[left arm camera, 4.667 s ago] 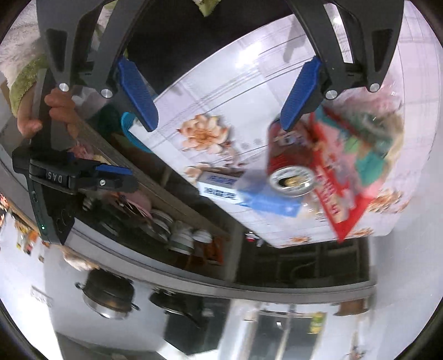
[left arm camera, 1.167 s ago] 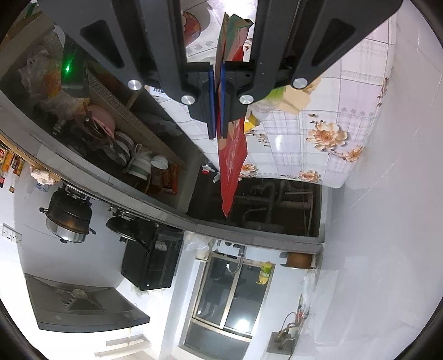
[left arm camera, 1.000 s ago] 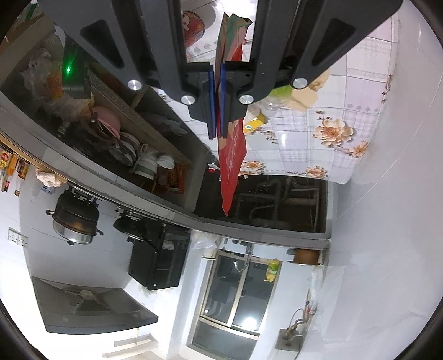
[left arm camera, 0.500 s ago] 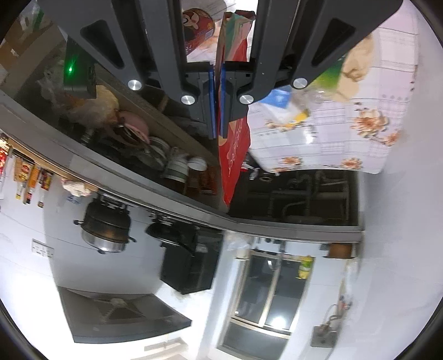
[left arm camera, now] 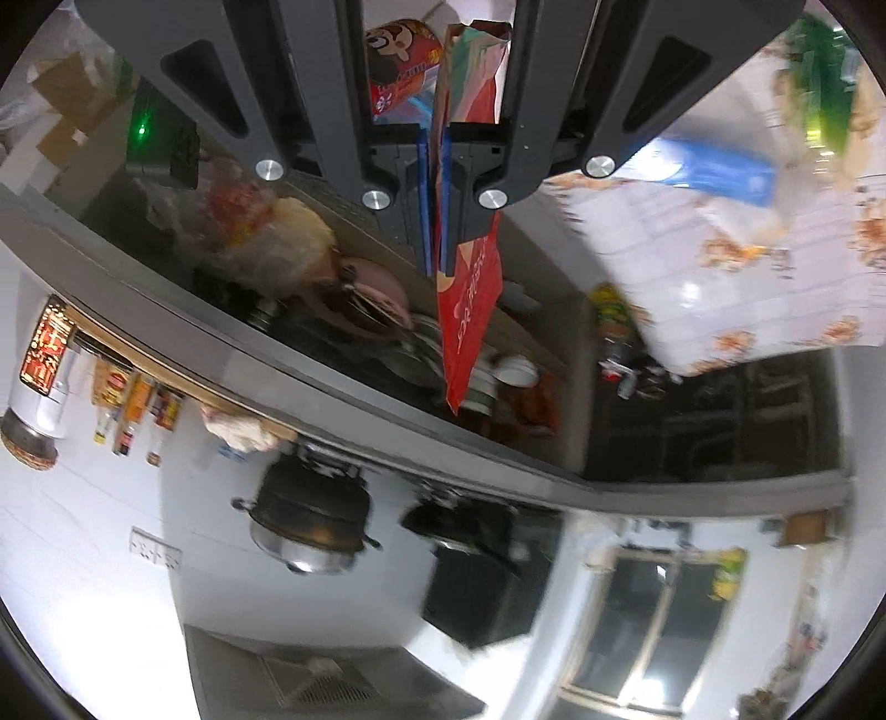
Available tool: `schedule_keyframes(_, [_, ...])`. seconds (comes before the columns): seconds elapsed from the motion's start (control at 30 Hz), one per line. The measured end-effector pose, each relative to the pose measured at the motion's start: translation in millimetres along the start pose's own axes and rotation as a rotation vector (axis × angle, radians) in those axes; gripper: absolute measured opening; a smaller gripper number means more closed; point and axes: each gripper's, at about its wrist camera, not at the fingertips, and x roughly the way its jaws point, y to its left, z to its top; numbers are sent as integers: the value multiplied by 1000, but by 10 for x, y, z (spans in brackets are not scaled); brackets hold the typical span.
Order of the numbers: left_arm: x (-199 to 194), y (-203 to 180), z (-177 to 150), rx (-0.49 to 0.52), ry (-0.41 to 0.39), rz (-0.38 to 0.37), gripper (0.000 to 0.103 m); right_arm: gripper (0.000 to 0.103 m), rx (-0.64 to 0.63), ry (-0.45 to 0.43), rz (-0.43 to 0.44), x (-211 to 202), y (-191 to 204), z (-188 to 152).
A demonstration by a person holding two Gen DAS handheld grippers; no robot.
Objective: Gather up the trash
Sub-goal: 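Carry the can and snack bag to the blue wastebasket and open both tools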
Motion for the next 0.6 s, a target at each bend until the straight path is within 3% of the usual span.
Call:
schedule_keyframes(0.17, [671,-263,35,-27,124,-91,3,64,115,-71,-118,-286,-635,50])
schedule_keyframes(0.33, [1534,-550,-76,-80,318,-177,3,64,251,-94,-244,-458,-1367,25])
schedule_keyframes(0.47, [2190,-680,-247,-116,455,-187,3,64,355,-76,-286,-383,-1859,-34])
schedule_keyframes(0.6, [2832,-815,-446,-114,559,-147,3,64,447,-37,-308,-139,-2290,-83])
